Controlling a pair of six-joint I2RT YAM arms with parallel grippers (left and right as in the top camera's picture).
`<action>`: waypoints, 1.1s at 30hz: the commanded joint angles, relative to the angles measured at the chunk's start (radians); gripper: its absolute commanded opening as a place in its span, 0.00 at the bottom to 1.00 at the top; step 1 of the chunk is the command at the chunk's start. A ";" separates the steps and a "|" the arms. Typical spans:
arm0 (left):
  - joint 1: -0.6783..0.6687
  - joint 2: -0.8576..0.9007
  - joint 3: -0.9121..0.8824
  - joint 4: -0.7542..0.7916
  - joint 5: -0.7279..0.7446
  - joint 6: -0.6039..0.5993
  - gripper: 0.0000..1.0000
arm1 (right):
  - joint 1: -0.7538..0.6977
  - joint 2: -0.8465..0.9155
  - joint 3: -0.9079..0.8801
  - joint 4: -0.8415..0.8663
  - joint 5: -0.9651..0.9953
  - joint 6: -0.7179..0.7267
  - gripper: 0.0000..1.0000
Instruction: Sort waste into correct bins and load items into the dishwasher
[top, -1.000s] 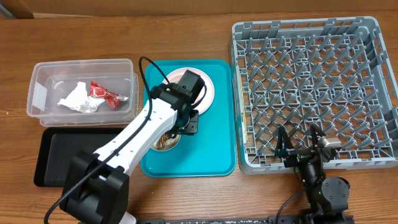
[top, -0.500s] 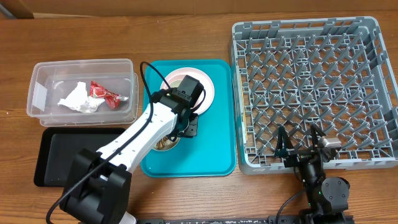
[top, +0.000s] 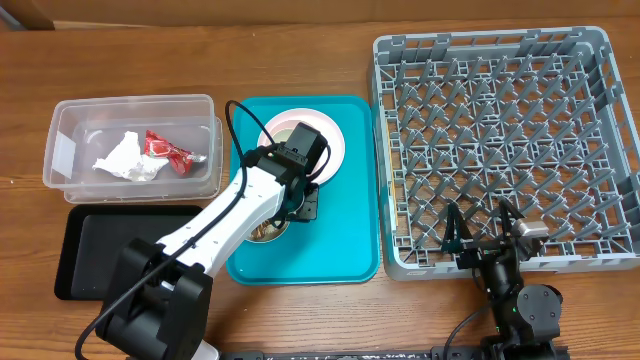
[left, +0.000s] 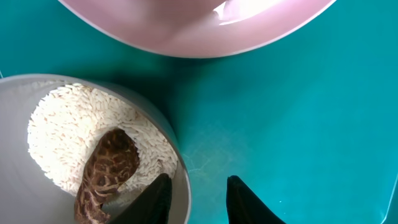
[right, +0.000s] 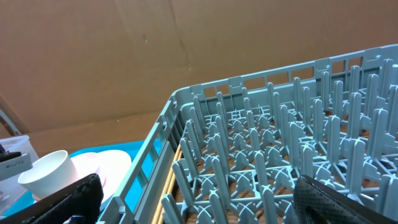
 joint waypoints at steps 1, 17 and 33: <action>-0.004 -0.003 -0.018 0.003 -0.013 -0.011 0.32 | -0.004 -0.007 -0.010 0.006 0.002 0.001 1.00; -0.004 0.016 -0.030 0.010 -0.013 -0.011 0.31 | -0.003 -0.007 -0.010 0.006 0.002 0.001 1.00; -0.004 0.016 -0.043 0.029 -0.018 -0.011 0.31 | -0.003 -0.007 -0.010 0.006 0.002 0.001 1.00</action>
